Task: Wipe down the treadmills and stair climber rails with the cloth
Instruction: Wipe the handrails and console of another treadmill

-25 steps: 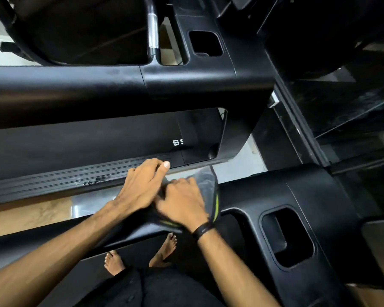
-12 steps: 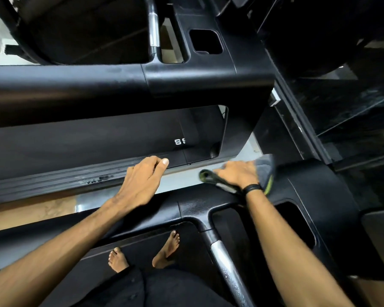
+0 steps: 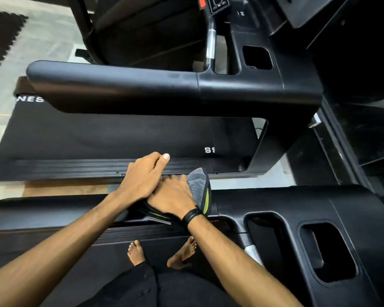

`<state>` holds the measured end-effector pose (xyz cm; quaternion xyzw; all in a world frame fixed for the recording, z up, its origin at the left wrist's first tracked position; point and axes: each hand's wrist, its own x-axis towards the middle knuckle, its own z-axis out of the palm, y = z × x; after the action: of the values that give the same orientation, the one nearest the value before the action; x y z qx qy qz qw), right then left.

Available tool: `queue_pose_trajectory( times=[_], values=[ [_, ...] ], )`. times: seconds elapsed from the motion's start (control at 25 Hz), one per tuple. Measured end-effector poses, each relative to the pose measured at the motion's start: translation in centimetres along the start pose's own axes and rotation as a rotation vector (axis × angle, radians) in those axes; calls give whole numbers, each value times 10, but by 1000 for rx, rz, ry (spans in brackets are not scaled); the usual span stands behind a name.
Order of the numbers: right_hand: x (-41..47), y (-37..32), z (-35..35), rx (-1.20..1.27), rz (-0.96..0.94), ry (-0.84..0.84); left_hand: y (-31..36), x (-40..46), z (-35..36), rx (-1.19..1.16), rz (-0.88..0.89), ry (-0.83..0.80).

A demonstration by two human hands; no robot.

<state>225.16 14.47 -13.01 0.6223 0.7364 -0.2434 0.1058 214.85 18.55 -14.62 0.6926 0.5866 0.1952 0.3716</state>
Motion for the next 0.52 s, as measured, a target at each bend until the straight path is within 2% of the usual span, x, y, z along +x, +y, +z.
queue_pose_trajectory(
  times=[0.12,0.28,0.4,0.52],
  values=[
    [-10,-9,6,-30,-65,122,-9,-6,-7,-32,-12,0],
    [-44,32,17,-56,-90,288,-11,-9,-14,-19,24,8],
    [-61,92,6,-146,150,286,-20,-20,-22,-10,42,9],
    [-46,131,-14,-197,420,76,-31,-37,-35,27,55,21]
  ],
)
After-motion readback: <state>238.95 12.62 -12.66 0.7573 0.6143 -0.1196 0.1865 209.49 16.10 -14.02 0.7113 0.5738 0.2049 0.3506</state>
